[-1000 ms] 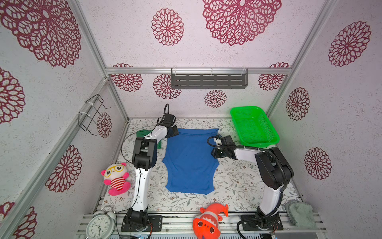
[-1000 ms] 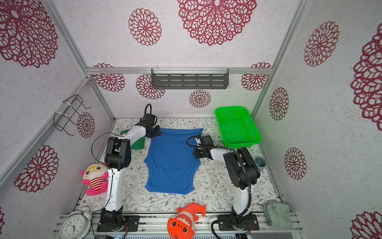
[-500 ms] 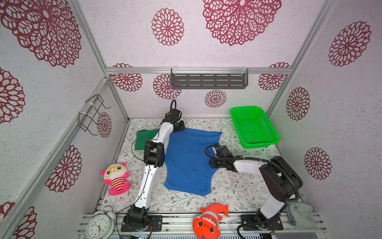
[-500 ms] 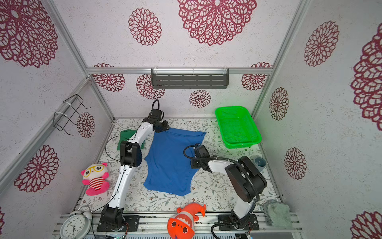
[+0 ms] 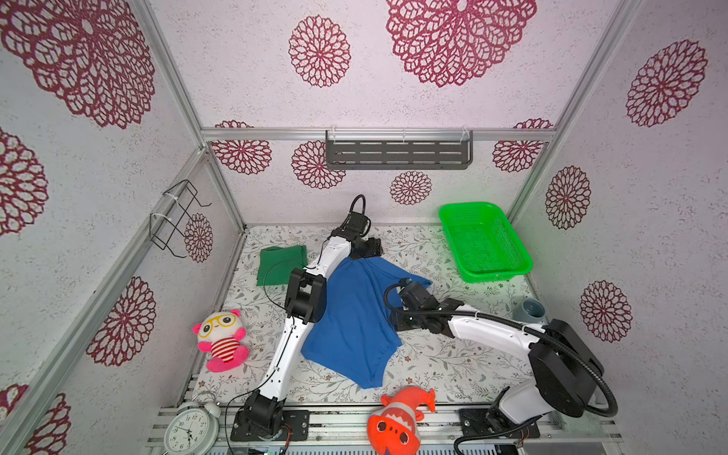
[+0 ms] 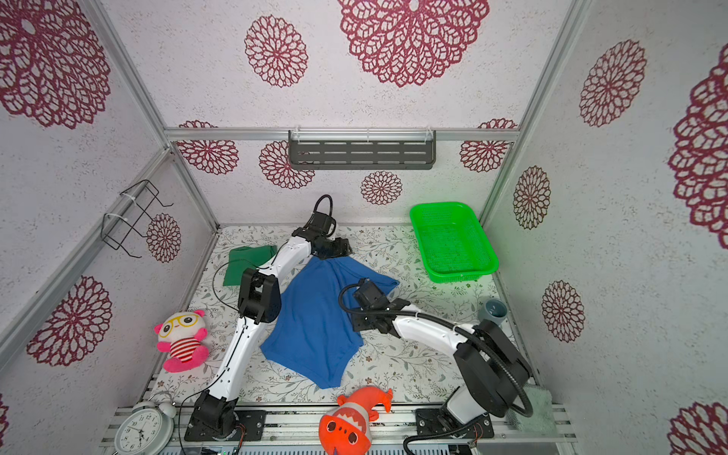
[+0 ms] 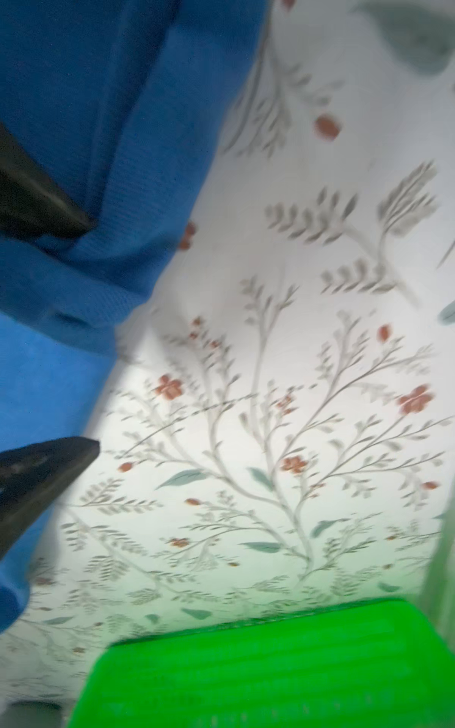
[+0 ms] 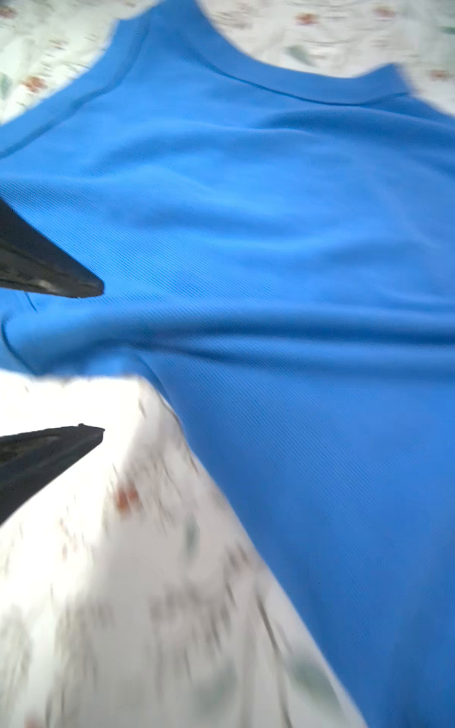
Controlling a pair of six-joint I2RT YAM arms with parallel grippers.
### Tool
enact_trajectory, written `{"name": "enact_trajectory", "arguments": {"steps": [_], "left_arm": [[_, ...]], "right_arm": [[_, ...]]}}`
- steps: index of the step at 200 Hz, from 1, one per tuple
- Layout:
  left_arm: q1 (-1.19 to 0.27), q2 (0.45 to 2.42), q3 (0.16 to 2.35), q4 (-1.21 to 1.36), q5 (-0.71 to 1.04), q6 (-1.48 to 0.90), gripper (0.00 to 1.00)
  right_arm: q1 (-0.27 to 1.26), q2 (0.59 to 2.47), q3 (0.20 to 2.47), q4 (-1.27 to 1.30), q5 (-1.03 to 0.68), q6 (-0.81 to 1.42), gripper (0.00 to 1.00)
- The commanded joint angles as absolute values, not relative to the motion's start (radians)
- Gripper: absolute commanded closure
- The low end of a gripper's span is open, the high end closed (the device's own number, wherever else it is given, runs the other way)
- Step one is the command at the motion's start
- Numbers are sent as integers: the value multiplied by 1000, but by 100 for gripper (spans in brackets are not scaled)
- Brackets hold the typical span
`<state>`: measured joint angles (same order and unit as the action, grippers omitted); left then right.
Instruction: Fold and stack the tank tops
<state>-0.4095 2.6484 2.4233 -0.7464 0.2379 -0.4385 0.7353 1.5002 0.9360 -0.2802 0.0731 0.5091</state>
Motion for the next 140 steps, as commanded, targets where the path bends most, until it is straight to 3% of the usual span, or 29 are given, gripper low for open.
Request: {"name": "enact_trajectory", "arguments": {"steps": [1, 37, 89, 113, 140], "left_arm": [[-394, 2383, 2304, -723, 158, -336, 13], [-379, 2035, 1877, -594, 33, -366, 11], [-347, 1737, 1292, -471, 45, -598, 26], [-372, 1673, 1077, -341, 74, -716, 33], [-378, 1735, 1003, -284, 53, -751, 38]], "right_arm": [[647, 1481, 987, -341, 150, 379, 45], [527, 1616, 1084, -211, 69, 301, 50], [483, 1880, 1316, -222, -11, 236, 61], [463, 1954, 1345, -218, -20, 240, 63], [438, 1963, 1281, -185, -1, 276, 65]]}}
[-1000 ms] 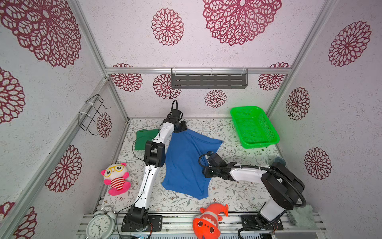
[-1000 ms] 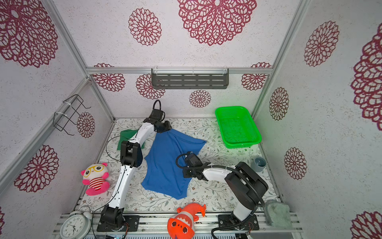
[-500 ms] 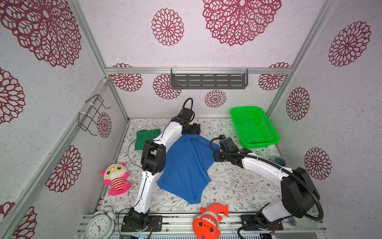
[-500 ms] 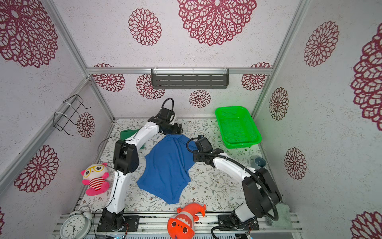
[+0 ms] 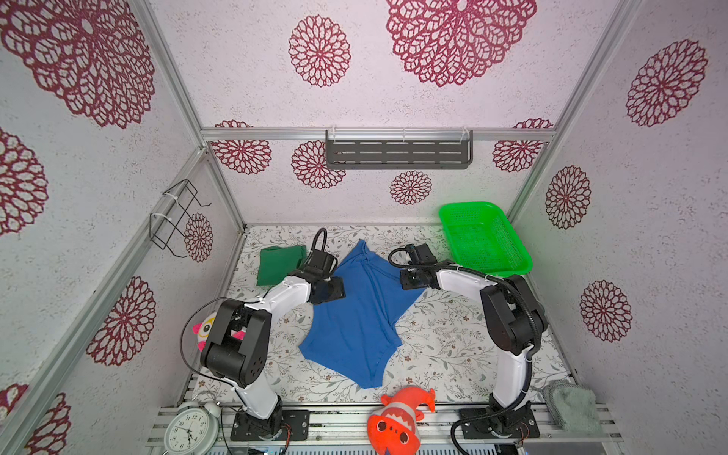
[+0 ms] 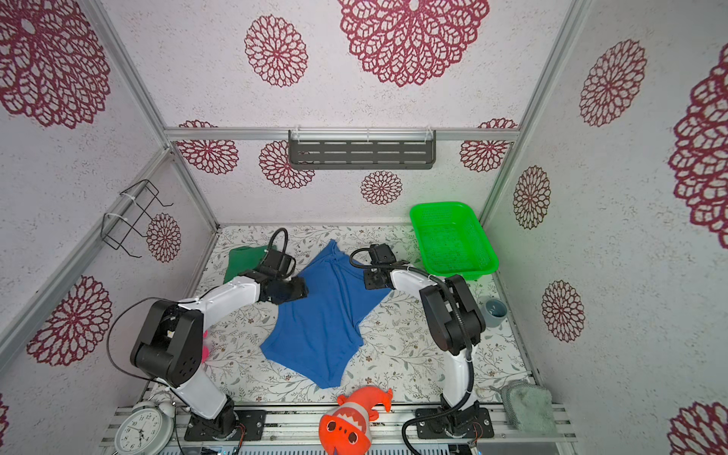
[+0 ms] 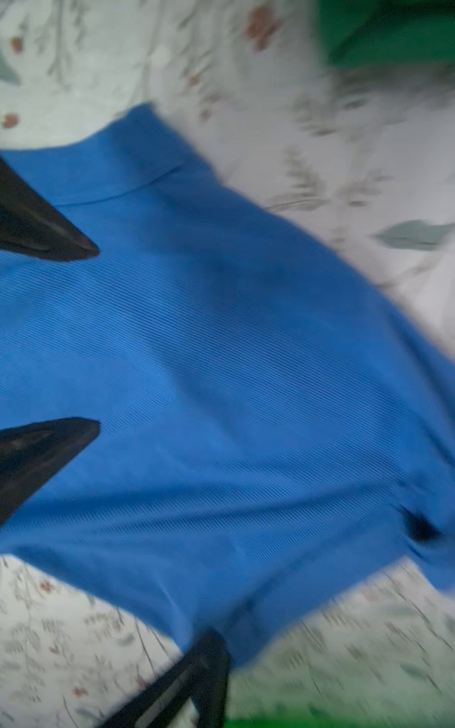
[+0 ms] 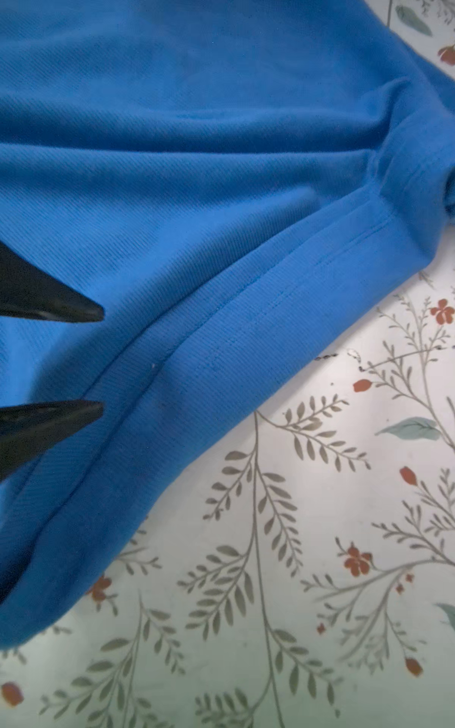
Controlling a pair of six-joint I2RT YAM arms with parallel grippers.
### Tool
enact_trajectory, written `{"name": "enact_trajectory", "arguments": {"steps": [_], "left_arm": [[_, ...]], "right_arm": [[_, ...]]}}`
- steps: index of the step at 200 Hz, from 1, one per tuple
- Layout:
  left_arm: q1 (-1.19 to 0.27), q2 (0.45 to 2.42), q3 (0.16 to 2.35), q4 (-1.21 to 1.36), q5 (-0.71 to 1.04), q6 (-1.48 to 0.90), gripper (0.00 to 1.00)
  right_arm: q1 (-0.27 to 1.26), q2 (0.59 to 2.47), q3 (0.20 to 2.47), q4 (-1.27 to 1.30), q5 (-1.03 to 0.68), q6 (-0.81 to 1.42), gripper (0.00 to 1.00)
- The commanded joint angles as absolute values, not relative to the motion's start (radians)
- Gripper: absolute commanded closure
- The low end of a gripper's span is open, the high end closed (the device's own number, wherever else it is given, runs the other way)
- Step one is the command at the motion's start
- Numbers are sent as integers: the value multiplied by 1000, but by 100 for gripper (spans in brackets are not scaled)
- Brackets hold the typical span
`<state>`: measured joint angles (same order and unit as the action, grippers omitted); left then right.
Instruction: Fold and stack the tank tops
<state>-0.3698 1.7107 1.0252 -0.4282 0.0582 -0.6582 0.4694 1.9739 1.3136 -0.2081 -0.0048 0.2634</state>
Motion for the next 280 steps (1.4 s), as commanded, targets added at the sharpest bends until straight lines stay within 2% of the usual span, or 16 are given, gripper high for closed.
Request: {"name": "enact_trajectory", "arguments": {"steps": [1, 31, 70, 93, 120, 152, 174, 195, 221, 250, 280], "left_arm": [[-379, 1739, 1002, -282, 52, -752, 39], [-380, 1858, 1046, -275, 51, -745, 41], [-352, 2017, 1216, -413, -22, -632, 42], [-308, 2115, 1342, -476, 18, -546, 43], [-300, 2214, 1525, -555, 59, -425, 42], [-315, 2281, 1724, -608, 143, -311, 39], [-333, 2313, 1860, -675, 204, -258, 35], [-353, 2280, 1910, -718, 186, -235, 25], [-364, 2150, 1828, -725, 117, -251, 15], [-378, 1906, 1603, -721, 28, -379, 16], [-425, 1674, 1221, -585, 65, -601, 23]], "right_arm": [[438, 1963, 1277, -183, 1, 278, 65], [415, 1880, 1108, -139, 69, 311, 68], [397, 1722, 832, -111, 126, 390, 68], [400, 1611, 649, -100, 82, 498, 68], [429, 1397, 451, -138, 27, 645, 68], [485, 1118, 450, -386, 69, 711, 65], [485, 1022, 555, -541, 118, 669, 62], [485, 1041, 663, -586, 170, 613, 60], [488, 1148, 744, -486, 141, 563, 60], [532, 1305, 856, -355, 99, 536, 66], [572, 1505, 972, -249, 23, 504, 69]]}}
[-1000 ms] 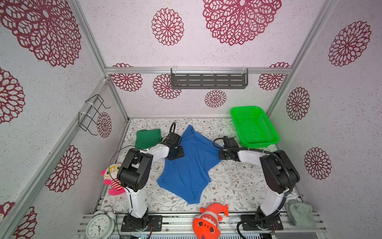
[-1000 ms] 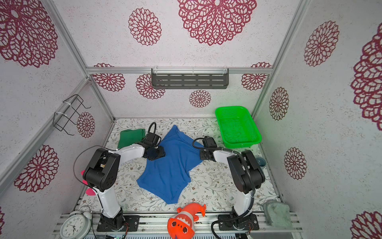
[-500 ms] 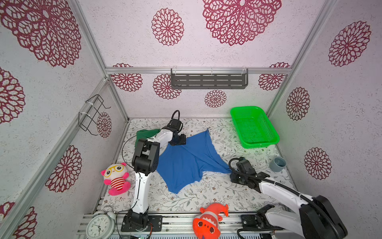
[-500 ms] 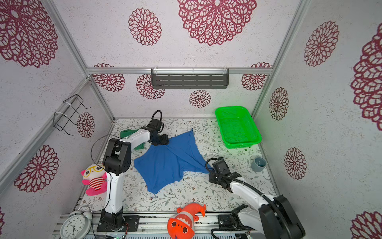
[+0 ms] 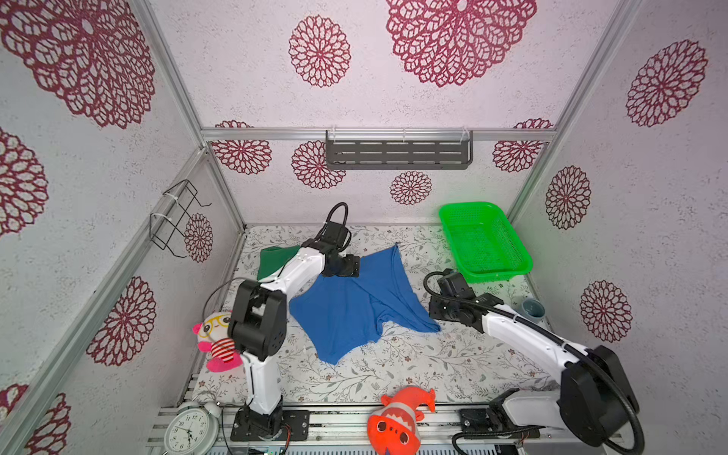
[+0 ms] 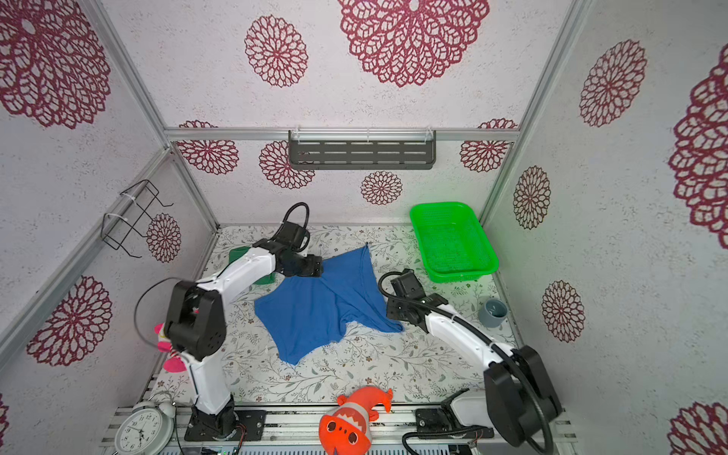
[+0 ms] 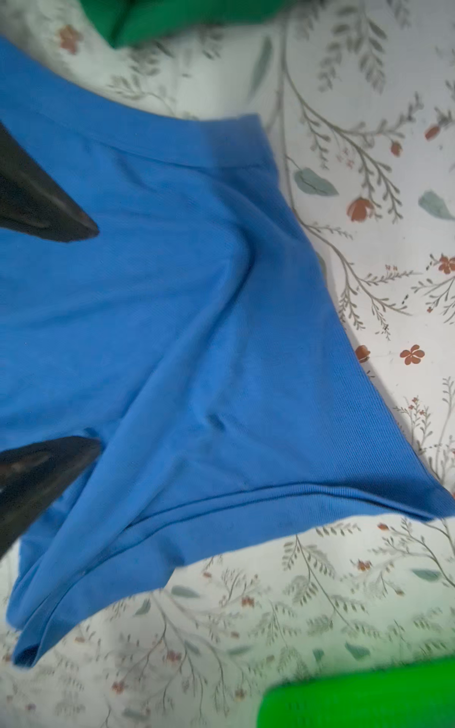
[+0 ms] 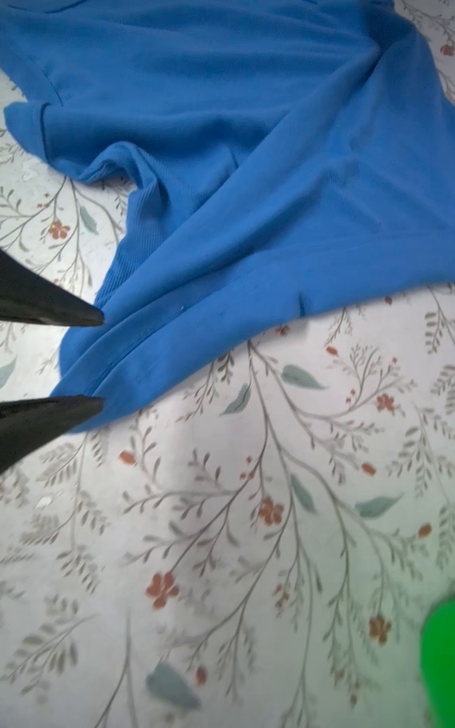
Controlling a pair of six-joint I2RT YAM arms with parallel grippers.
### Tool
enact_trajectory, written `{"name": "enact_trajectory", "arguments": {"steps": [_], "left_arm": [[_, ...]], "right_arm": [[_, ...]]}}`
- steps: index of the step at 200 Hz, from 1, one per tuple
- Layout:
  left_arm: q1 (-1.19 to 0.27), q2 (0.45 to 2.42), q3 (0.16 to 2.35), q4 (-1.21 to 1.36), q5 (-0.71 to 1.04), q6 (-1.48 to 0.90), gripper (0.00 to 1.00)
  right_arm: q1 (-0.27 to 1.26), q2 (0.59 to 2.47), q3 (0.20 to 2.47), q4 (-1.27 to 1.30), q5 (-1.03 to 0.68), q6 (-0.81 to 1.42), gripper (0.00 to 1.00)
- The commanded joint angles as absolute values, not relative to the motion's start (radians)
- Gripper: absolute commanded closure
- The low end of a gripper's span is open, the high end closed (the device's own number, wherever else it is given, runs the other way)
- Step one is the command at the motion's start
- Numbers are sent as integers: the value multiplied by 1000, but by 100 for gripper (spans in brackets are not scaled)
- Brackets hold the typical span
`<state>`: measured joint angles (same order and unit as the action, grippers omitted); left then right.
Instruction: Fold and stack the tank tops
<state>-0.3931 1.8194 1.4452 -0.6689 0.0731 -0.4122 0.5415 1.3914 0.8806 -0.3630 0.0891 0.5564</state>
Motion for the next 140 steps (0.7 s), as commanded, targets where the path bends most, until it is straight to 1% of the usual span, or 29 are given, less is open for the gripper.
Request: {"name": "enact_trajectory", "arguments": {"steps": [1, 31, 51, 72, 110, 140], "left_arm": [[-427, 1668, 1211, -582, 67, -607, 23], [-503, 1541, 971, -539, 48, -776, 28], [-542, 1503, 877, -543, 42, -846, 31], [-561, 1473, 806, -563, 44, -889, 34], [-553, 1448, 720, -675, 2, -881, 34], [-468, 1451, 716, -772, -42, -818, 34]], "right_arm": [[573, 1513, 976, -248, 20, 502, 69], [584, 1677, 1052, -202, -44, 478, 70], [584, 1744, 1072, -179, -85, 477, 70], [584, 1778, 1064, -176, -78, 477, 70], [574, 1750, 974, -200, -12, 501, 69], [573, 1643, 823, -222, 9, 573, 68]]}}
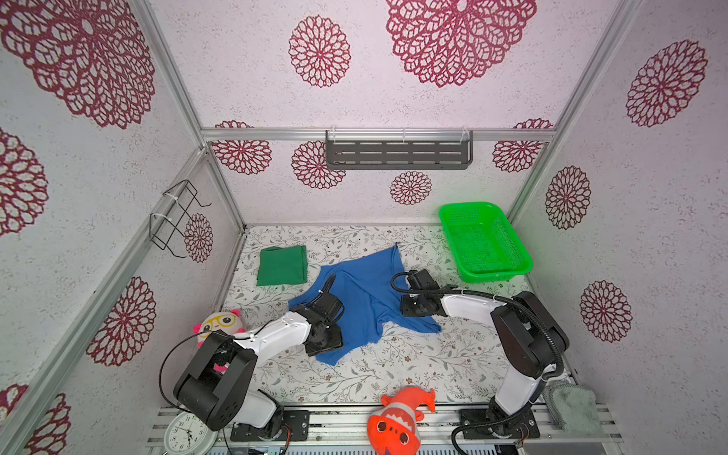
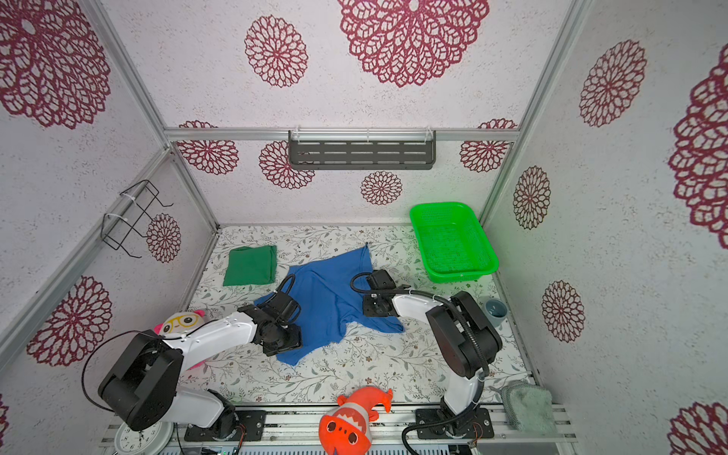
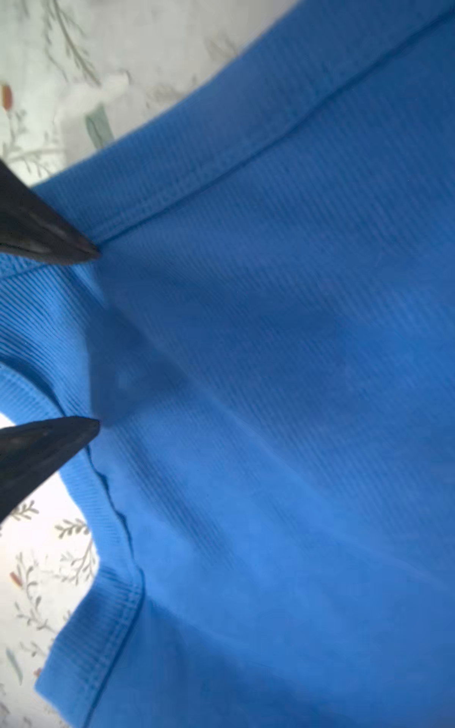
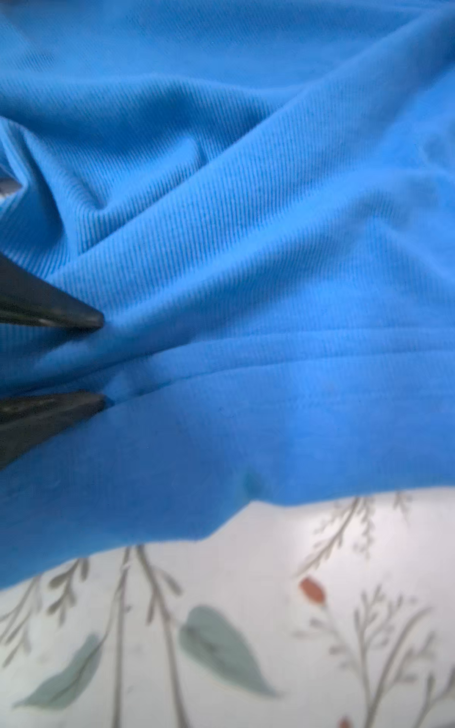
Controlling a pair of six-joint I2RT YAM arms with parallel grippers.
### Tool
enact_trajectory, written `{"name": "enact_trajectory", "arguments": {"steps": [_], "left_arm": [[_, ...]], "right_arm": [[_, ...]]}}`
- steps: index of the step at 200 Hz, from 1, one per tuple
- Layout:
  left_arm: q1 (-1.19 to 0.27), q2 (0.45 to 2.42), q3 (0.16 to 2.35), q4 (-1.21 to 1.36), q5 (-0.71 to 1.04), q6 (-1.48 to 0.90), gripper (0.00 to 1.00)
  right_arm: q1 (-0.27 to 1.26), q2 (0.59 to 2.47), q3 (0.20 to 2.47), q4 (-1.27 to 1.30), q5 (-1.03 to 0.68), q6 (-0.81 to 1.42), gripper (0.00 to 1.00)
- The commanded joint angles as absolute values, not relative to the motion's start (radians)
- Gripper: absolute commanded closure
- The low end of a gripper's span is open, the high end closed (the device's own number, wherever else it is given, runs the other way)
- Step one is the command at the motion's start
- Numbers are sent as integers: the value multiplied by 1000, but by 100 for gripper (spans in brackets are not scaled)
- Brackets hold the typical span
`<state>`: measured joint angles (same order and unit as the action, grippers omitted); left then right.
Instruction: Fold and stack the tank tops
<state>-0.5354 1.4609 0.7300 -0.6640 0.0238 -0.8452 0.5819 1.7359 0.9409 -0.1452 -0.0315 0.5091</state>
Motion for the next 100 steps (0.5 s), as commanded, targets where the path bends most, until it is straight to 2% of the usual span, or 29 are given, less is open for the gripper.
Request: {"name": "enact_trajectory", "arguments": {"steps": [1, 60, 79, 100], "left_arm": [[-464, 1451, 717, -773, -42, -817, 34], [-289, 1498, 776, -847, -125, -689, 34], [-281, 1505, 829, -886, -156, -668, 34], [-281, 1491, 908, -971, -214, -644, 33]], "right_arm": [[573, 1639, 817, -222, 8, 576, 68], [577, 1325, 578, -371, 0, 703, 64], [578, 1243, 602, -427, -17, 692, 60], [577, 1224, 714, -520, 68, 610, 61]]}}
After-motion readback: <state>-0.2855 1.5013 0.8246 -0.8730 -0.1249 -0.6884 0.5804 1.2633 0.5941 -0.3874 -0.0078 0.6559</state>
